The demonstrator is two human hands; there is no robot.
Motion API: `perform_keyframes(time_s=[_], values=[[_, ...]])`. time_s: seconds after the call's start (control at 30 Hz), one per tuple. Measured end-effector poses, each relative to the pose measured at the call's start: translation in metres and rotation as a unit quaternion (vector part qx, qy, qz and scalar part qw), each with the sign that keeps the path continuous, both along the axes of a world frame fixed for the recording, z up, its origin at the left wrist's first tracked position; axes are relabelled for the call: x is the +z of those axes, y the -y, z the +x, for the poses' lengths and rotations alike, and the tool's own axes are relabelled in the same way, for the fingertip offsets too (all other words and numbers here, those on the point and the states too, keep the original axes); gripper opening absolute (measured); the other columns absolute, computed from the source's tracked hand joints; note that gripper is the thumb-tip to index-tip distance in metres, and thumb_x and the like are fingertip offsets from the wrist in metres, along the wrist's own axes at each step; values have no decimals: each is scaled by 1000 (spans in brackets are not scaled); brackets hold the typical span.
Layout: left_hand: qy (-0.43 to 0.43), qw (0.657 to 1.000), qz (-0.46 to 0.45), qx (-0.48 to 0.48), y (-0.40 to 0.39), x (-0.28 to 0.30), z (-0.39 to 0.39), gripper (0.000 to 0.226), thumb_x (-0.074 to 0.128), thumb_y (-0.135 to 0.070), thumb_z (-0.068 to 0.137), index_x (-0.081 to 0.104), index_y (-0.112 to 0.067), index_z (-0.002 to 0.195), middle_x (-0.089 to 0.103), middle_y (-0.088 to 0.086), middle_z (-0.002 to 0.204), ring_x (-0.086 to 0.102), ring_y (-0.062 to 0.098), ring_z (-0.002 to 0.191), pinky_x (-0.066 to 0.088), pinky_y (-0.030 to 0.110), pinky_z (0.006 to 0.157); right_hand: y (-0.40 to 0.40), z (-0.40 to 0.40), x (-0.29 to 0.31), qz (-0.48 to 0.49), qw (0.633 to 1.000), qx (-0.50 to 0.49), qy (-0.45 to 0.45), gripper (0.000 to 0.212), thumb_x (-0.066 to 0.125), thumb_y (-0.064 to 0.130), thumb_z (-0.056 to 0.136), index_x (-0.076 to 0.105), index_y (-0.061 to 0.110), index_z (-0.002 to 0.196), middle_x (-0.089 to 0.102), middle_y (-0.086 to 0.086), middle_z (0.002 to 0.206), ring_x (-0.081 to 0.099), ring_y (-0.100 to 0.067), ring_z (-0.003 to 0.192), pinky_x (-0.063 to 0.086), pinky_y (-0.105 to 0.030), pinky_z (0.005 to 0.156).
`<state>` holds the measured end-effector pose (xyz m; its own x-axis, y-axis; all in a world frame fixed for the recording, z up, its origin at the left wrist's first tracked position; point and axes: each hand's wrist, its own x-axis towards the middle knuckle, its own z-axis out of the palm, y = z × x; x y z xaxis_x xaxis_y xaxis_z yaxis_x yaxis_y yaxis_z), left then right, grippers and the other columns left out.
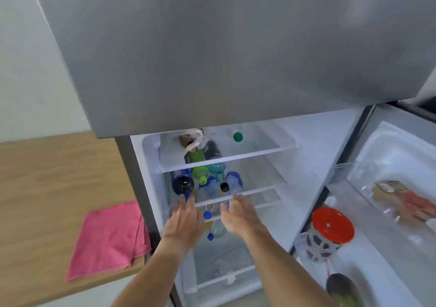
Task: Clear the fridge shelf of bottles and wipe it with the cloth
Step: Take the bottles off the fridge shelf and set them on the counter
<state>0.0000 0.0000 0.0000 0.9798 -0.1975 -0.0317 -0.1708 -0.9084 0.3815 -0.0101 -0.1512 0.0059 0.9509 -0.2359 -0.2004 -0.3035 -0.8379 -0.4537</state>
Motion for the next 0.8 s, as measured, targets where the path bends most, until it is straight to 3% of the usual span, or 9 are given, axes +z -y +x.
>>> perform_keyframes(time_s=[0.17,0.3,0.43,0.57,0.7,0.8], values=[[57,990,-85,98,13,-70,65,44,45,-23,98,34,-25,141,46,20,132,52,33,111,51,44,91,-11,61,-83,4,994,-45,97,63,53,33,99,31,-2,147,47,-18,140,46,-31,130,36,-40,111],[67,967,-133,206,27,-102,96,60,54,-40,95,24,-17,142,51,23,130,54,38,112,46,46,89,-7,116,-116,53,979,-110,166,76,63,33,95,22,1,150,47,-19,141,45,-36,132,39,-46,106],[101,931,-243,255,27,-123,127,60,56,-35,97,22,-16,142,62,22,124,65,41,102,51,50,89,-7,156,-138,16,957,-140,254,40,65,32,94,56,6,122,67,-16,112,60,-36,110,45,-42,89],[182,913,-292,220,20,-142,128,54,52,-32,99,25,-18,144,68,19,116,69,39,93,56,51,82,-6,154,-158,28,932,-128,337,25,64,24,95,63,3,109,70,-16,96,64,-35,93,51,-42,78],[242,842,-442,194,15,-150,115,25,50,-28,100,33,-26,119,66,13,104,67,30,83,59,48,69,-3,128,-159,60,914,-105,387,17,63,24,96,63,8,101,67,-8,88,63,-26,79,41,-30,63],[272,778,-523,217,31,-142,97,19,49,-26,101,31,-33,102,49,-12,87,53,3,74,50,39,63,1,102,-145,42,907,-89,410,16,64,25,95,63,9,99,68,-8,85,55,-20,67,34,-26,54]])
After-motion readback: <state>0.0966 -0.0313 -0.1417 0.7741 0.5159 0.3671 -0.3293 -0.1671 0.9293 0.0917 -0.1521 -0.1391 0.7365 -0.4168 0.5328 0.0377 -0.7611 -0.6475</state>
